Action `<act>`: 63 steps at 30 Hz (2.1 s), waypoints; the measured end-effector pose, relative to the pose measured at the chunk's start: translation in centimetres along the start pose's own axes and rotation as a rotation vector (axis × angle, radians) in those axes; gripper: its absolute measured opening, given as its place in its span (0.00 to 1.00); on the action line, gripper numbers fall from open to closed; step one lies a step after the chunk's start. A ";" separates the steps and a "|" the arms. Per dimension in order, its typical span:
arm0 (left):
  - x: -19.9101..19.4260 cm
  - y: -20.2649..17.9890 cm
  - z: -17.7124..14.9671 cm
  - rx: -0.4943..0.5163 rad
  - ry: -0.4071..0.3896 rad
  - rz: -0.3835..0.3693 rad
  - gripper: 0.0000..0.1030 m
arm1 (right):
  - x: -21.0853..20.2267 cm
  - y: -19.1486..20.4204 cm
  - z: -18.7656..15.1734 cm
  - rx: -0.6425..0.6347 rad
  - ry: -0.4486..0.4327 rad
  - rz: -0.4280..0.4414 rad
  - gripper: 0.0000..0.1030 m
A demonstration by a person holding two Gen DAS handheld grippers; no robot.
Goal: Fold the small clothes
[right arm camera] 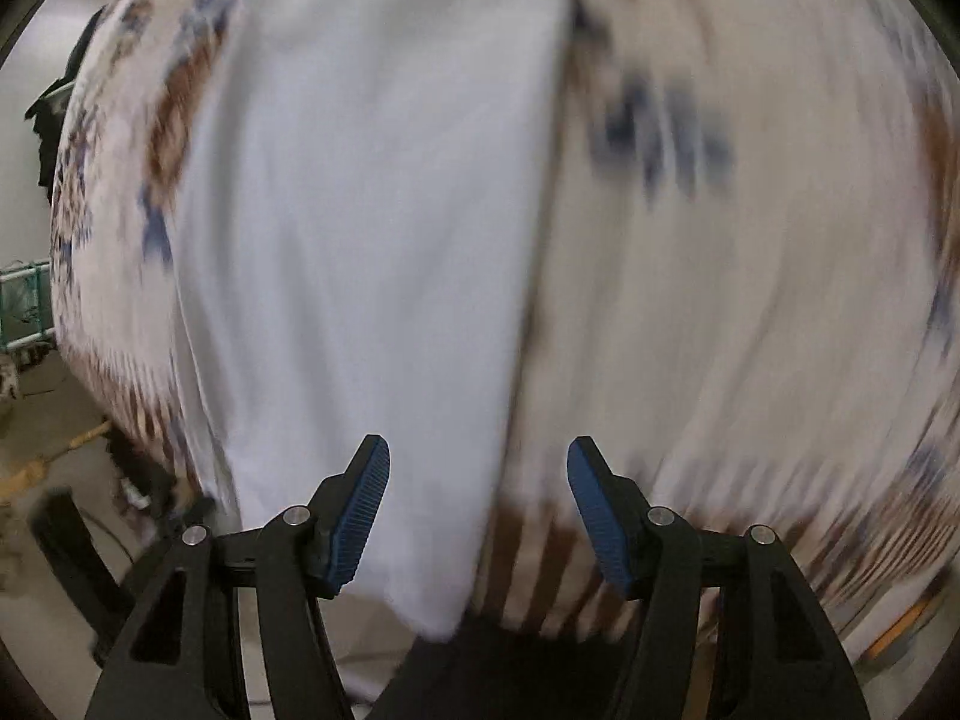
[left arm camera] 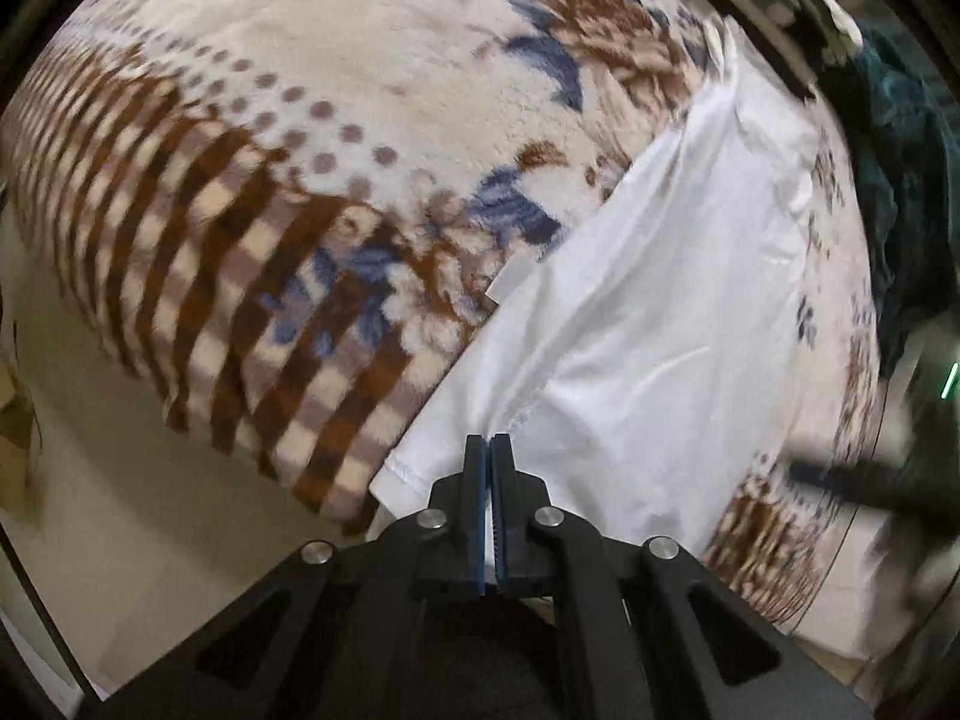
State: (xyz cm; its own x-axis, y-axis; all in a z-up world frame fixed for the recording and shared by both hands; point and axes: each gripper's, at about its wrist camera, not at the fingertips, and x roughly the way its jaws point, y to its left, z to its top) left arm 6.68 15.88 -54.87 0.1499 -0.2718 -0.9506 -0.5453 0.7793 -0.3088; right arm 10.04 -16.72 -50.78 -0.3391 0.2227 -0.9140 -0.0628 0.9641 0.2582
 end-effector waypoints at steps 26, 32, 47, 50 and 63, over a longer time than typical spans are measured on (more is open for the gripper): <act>4.1 2.8 0.5 0.118 0.192 0.014 0.02 | 7.5 2.5 -16.1 0.125 -0.049 -0.139 0.03; 1.1 2.7 1.0 0.247 0.222 0.057 0.73 | 8.0 4.5 -14.6 0.175 0.034 -0.076 0.63; -2.1 -13.4 19.2 0.390 -0.039 -0.154 0.74 | -4.4 3.7 -4.7 0.277 -0.259 0.022 0.77; -1.4 -18.4 23.4 0.420 -0.091 -0.150 0.74 | -7.2 1.7 0.4 0.321 -0.340 0.048 0.77; 7.7 -27.9 35.0 0.419 -0.081 -0.120 0.14 | -10.6 -9.8 21.2 0.426 -0.412 0.108 0.77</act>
State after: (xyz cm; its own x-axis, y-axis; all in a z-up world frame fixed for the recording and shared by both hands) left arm 51.87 11.81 -54.70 0.2653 -0.3422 -0.9014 -0.1408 0.9112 -0.3873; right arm 34.17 -25.40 -50.30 0.0748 0.2781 -0.9576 0.3625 0.8870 0.2859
